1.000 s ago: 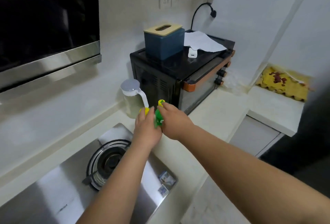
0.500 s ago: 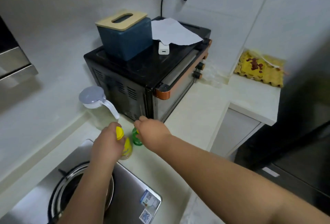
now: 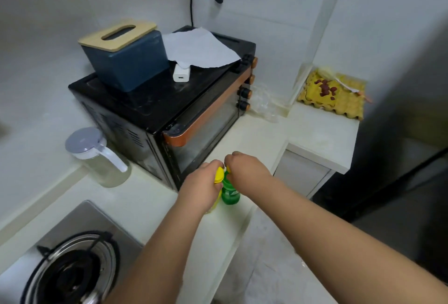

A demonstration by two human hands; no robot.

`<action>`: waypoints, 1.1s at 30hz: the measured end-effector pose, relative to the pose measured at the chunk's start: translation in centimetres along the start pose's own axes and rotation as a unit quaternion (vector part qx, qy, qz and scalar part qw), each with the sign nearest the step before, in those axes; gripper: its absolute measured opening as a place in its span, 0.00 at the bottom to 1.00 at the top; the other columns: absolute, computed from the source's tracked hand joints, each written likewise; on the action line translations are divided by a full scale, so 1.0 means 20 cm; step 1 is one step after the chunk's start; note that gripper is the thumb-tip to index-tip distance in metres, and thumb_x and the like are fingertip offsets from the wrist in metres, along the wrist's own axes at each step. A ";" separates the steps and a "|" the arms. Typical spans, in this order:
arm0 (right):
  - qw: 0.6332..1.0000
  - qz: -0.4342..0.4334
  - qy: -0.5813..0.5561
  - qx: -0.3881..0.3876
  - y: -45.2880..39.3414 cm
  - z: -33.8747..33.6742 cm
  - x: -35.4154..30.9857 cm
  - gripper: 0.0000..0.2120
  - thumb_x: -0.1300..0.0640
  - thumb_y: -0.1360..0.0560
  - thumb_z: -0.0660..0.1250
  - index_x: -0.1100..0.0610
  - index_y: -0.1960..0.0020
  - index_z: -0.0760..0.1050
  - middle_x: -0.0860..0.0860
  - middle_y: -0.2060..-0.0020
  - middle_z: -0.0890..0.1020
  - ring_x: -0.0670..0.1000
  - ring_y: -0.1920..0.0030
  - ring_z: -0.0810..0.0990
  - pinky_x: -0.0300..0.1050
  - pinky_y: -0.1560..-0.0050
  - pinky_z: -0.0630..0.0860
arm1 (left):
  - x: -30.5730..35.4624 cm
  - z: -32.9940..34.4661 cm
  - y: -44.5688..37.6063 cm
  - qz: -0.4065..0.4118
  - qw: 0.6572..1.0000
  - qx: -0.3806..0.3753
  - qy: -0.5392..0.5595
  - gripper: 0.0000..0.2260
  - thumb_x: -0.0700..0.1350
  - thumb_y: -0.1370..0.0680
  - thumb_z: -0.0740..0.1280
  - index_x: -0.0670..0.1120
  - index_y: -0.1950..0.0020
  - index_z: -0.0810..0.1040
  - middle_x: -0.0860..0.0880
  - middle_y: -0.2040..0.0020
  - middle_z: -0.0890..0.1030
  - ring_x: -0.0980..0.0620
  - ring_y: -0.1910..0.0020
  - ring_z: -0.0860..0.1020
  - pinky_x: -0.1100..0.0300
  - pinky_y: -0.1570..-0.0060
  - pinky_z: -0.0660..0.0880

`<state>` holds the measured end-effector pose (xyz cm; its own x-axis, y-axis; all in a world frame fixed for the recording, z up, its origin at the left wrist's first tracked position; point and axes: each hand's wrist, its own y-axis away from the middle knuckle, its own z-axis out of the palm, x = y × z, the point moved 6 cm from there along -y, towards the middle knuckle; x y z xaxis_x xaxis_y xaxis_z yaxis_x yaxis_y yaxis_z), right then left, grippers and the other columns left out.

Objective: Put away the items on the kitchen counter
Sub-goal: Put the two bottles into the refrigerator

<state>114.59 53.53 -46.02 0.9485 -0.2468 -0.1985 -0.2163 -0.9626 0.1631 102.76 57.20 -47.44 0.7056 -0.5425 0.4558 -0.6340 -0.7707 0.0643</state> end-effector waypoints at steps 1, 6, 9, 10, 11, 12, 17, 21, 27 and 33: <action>1.000 0.010 -0.002 0.004 0.00 -0.01 0.07 0.12 0.60 0.24 0.65 0.58 0.42 0.75 0.57 0.47 0.77 0.62 0.49 0.81 0.46 0.59 0.68 | 0.06 0.03 -0.04 0.007 1.000 -0.003 -0.002 0.17 0.48 0.25 0.70 0.58 0.39 0.71 0.50 0.43 0.78 0.43 0.46 0.79 0.53 0.50 0.75; 0.998 0.057 -0.012 0.017 -0.02 -0.06 0.35 0.14 0.60 0.24 0.66 0.57 0.38 0.74 0.56 0.45 0.76 0.62 0.48 0.81 0.48 0.55 0.75 | 0.21 0.11 -0.19 0.002 0.998 0.011 0.063 0.17 0.46 0.25 0.70 0.58 0.39 0.73 0.51 0.43 0.79 0.45 0.47 0.79 0.54 0.50 0.75; 0.996 0.073 -0.035 0.022 -0.03 -0.06 0.44 0.15 0.58 0.23 0.66 0.57 0.37 0.73 0.56 0.45 0.77 0.63 0.47 0.80 0.51 0.51 0.78 | 0.22 0.14 -0.23 -0.016 0.996 0.013 0.086 0.18 0.47 0.25 0.70 0.60 0.38 0.72 0.52 0.42 0.78 0.45 0.47 0.79 0.55 0.50 0.75; 0.996 0.074 -0.045 0.023 -0.03 -0.06 0.46 0.15 0.56 0.23 0.66 0.57 0.37 0.73 0.57 0.45 0.77 0.63 0.47 0.80 0.52 0.50 0.79 | 0.23 0.14 -0.24 -0.016 0.997 0.009 0.078 0.18 0.47 0.25 0.70 0.59 0.37 0.72 0.52 0.42 0.78 0.45 0.47 0.78 0.55 0.50 0.75; 0.996 0.071 -0.052 0.025 -0.03 -0.06 0.47 0.16 0.55 0.22 0.65 0.57 0.36 0.73 0.57 0.44 0.77 0.63 0.47 0.80 0.53 0.49 0.79 | 0.24 0.14 -0.25 -0.017 0.997 0.005 0.069 0.17 0.47 0.24 0.70 0.58 0.37 0.72 0.51 0.42 0.78 0.45 0.47 0.78 0.55 0.51 0.74; 0.996 0.067 -0.056 0.025 -0.03 -0.06 0.47 0.16 0.54 0.22 0.65 0.57 0.36 0.73 0.57 0.44 0.77 0.63 0.46 0.80 0.54 0.49 0.79 | 0.25 0.14 -0.25 -0.017 0.998 0.000 0.063 0.17 0.47 0.24 0.70 0.57 0.37 0.72 0.51 0.42 0.78 0.45 0.48 0.78 0.55 0.52 0.74; 0.998 0.050 -0.046 0.014 -0.03 -0.08 0.45 0.20 0.51 0.21 0.64 0.54 0.31 0.71 0.56 0.40 0.76 0.62 0.45 0.80 0.53 0.48 0.79 | 0.23 0.15 -0.25 -0.025 0.997 -0.032 0.060 0.19 0.48 0.24 0.69 0.57 0.35 0.70 0.49 0.41 0.78 0.46 0.47 0.78 0.55 0.51 0.74; 0.998 0.048 -0.038 0.002 0.02 -0.10 0.45 0.25 0.49 0.21 0.63 0.50 0.25 0.64 0.54 0.37 0.75 0.61 0.42 0.79 0.52 0.47 0.78 | 0.22 0.14 -0.25 -0.049 0.994 -0.067 0.067 0.28 0.49 0.24 0.70 0.57 0.26 0.65 0.48 0.31 0.74 0.46 0.37 0.76 0.54 0.41 0.74; 0.993 0.072 -0.059 0.077 0.19 -0.24 0.57 0.33 0.47 0.21 0.63 0.49 0.20 0.55 0.51 0.28 0.71 0.57 0.34 0.74 0.52 0.40 0.74 | 0.47 -0.01 -0.29 -0.023 0.989 -0.118 -0.087 0.41 0.56 0.22 0.67 0.50 0.18 0.46 0.48 0.17 0.44 0.45 0.18 0.46 0.48 0.21 0.51; 0.942 0.211 -0.165 0.201 0.63 -0.42 1.03 0.29 0.49 0.21 0.63 0.50 0.22 0.61 0.49 0.26 0.70 0.53 0.29 0.72 0.51 0.32 0.71 | 1.34 -0.09 -0.35 0.207 0.976 -0.035 -0.054 0.35 0.56 0.20 0.62 0.47 0.18 0.52 0.48 0.18 0.54 0.48 0.19 0.50 0.50 0.21 0.52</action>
<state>133.37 37.33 -39.91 0.6488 -0.5744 -0.4991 -0.6911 -0.7194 -0.0705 125.58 48.60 -34.12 0.4119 -0.8370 0.3601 -0.8891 -0.4557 -0.0423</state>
